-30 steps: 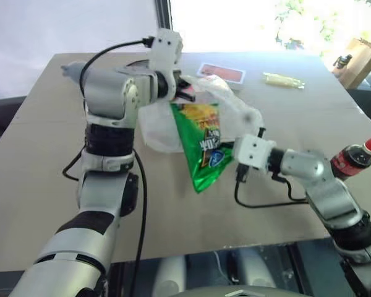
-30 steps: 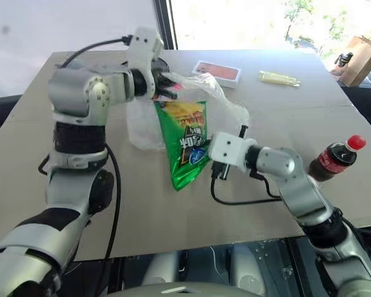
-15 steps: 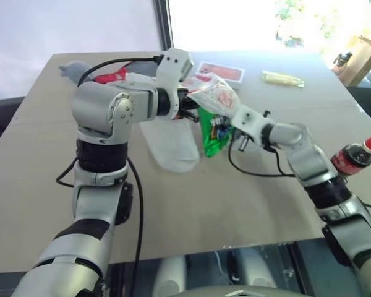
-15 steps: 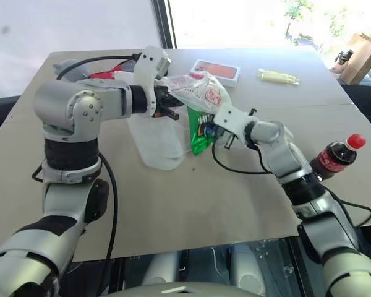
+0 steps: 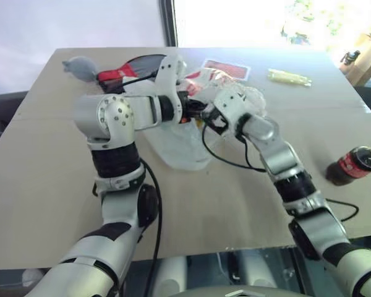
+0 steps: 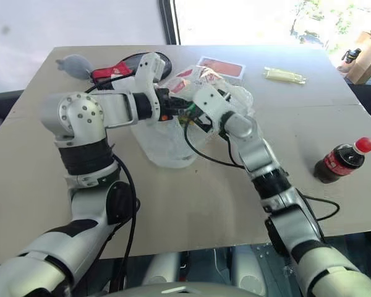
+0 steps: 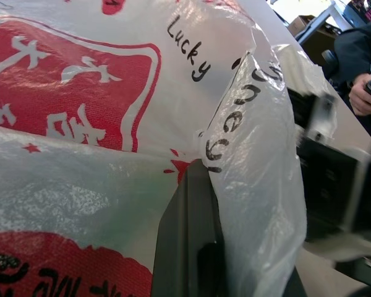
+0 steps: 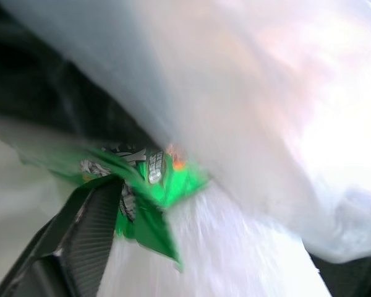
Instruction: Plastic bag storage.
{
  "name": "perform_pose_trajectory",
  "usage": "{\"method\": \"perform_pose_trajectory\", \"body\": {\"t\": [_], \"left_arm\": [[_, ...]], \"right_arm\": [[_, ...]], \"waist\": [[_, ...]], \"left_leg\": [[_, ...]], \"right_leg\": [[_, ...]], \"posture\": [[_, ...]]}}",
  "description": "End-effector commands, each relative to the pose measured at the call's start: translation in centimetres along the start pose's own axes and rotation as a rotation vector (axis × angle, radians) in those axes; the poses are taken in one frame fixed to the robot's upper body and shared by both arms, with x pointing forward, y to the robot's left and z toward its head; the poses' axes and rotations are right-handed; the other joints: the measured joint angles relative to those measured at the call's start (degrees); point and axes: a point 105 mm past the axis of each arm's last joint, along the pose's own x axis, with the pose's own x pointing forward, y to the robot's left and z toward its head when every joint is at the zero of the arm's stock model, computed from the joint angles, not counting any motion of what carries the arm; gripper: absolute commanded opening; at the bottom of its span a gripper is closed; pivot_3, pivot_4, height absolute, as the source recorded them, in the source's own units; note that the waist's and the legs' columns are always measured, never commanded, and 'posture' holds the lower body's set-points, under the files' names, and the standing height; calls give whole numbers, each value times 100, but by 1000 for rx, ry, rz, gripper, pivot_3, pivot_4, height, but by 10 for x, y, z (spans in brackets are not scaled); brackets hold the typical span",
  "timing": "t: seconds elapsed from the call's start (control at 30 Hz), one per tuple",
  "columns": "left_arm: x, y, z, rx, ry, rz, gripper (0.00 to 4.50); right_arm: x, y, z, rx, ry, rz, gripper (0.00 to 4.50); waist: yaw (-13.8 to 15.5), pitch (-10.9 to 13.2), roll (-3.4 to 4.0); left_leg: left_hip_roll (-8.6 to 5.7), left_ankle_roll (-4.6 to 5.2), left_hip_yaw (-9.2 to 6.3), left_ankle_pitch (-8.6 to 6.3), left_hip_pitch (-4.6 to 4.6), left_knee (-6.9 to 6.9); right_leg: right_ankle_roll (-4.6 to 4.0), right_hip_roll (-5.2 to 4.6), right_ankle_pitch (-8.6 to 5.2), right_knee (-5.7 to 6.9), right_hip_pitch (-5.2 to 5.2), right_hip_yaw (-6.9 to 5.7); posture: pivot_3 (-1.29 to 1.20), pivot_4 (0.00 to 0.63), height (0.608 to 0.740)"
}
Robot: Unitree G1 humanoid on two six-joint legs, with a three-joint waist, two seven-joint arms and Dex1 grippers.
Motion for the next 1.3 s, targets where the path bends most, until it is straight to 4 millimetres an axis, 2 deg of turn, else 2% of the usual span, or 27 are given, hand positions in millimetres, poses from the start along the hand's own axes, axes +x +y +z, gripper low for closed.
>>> {"method": "perform_pose_trajectory", "body": {"t": [0.03, 0.1, 0.23, 0.3, 0.37, 0.47, 0.5, 0.57, 0.63, 0.73, 0.87, 1.03, 1.17, 1.3], "left_arm": [[-1, 6, 11, -14, -77, 18, 0], [3, 12, 12, -48, -90, 41, 0], [9, 11, 15, -63, -105, 41, 0], [14, 12, 18, -73, -111, 46, 0], [20, 14, 19, -83, -115, 51, 0], [30, 13, 20, -83, -105, 42, 0], [32, 12, 20, -77, -100, 35, 0], [38, 7, 19, -65, -89, 15, 0], [42, 5, 18, -56, -80, 1, 0], [48, 0, 13, -35, -59, -18, 0], [50, -1, 13, -30, -58, -22, 0], [48, 2, 12, -29, -60, -13, 0], [44, 8, 9, -41, -64, 6, 0], [41, 9, 10, -42, -72, 9, 0]], "right_arm": [[-36, 6, 43, 85, -156, 88, 4432], [-59, -5, 49, 170, -175, 85, 4432], [-95, -11, 55, 146, -168, 71, 4432], [-125, -17, 60, 78, -160, 10, 4432], [-154, -32, 65, -46, -131, -139, 4432], [-195, -71, 65, -144, -23, -443, 4432], [-210, -85, 64, -156, 16, -553, 4432], [-237, -106, 52, -56, 89, -707, 4432], [-254, -115, 43, 33, 122, -783, 4432], [-276, -113, 12, 77, 275, -837, 4432], [-295, -108, -21, 208, 350, -992, 4432], [-293, -100, -56, 339, 378, -1031, 4432], [-280, -99, -82, 408, 367, -1003, 4432], [-267, -102, -94, 449, 324, -956, 4432]], "waist": [[-25, 1, 2], [-48, 2, 3], [-17, 1, 2], [-5, 2, 3], [33, 3, 4], [25, 3, 4], [17, 2, 3], [23, 2, 3], [23, 2, 3], [47, 1, 2], [16, 1, 3], [-35, 0, 7], [-34, 0, 7], [-38, 1, 9]], "left_leg": [[0, 0, 0, 0, 0, -2], [2, -2, 0, 2, 6, -3], [0, 24, -5, -13, 10, 8], [0, 25, -7, -14, 11, 13], [-3, 26, -10, -14, 8, 17], [-5, 27, -4, -14, 10, 21], [-5, 27, -4, -14, 11, 21], [-3, 27, -6, -14, 15, 23], [-3, 27, -7, -14, 14, 24], [-4, 27, -7, -14, 14, 23], [-4, 27, -2, -14, 11, 22], [-4, 27, -2, -13, 18, 26], [-4, 27, -2, -13, 20, 32], [-4, 27, -1, -13, 20, 35]], "right_leg": [[0, 1, 0, 0, 0, 0], [0, 4, 0, 14, -2, 2], [0, 4, -1, 35, -2, -3], [0, 4, -1, 41, 0, -4], [0, 3, -2, 42, -1, -6], [0, 2, -2, 42, -1, 0], [1, 2, -2, 42, -1, 0], [0, 4, -3, 49, 0, -2], [0, 4, -3, 51, 1, -1], [-1, 4, -3, 49, 2, -1], [-1, 4, -3, 46, -1, 6], [1, 5, -4, 60, -1, 8], [1, 5, -4, 66, -1, 9], [1, 5, -4, 69, 0, 9]], "posture": [[0, 150, 740], [0, 150, 740], [0, 150, 740], [0, 150, 740], [0, 150, 740], [0, 150, 740], [0, 150, 740], [0, 150, 740], [0, 150, 740], [0, 150, 740], [0, 150, 740], [0, 150, 740], [0, 150, 740], [0, 150, 740]]}}
